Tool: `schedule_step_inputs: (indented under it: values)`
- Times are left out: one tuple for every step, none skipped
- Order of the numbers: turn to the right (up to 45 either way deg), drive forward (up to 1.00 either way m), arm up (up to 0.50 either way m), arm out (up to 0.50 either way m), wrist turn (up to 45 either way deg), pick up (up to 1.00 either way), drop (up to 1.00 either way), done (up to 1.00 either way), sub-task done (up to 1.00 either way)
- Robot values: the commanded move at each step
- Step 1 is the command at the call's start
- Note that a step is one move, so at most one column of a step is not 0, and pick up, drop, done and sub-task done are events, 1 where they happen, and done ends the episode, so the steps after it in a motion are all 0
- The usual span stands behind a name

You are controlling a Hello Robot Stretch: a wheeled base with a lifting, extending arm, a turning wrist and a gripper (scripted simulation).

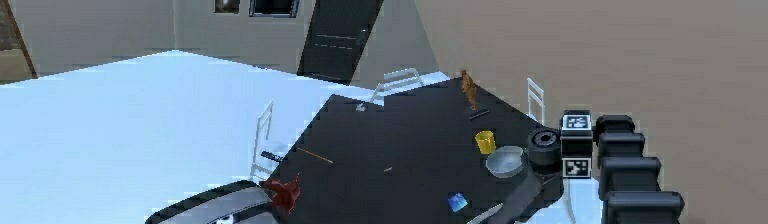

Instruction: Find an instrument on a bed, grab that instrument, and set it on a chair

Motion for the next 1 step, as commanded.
schedule_step_inputs:
  values:
    - [0.0, 0.00, 0.00, 0.00, 45.0, 0.00, 0.00, 0.00, 0.00]
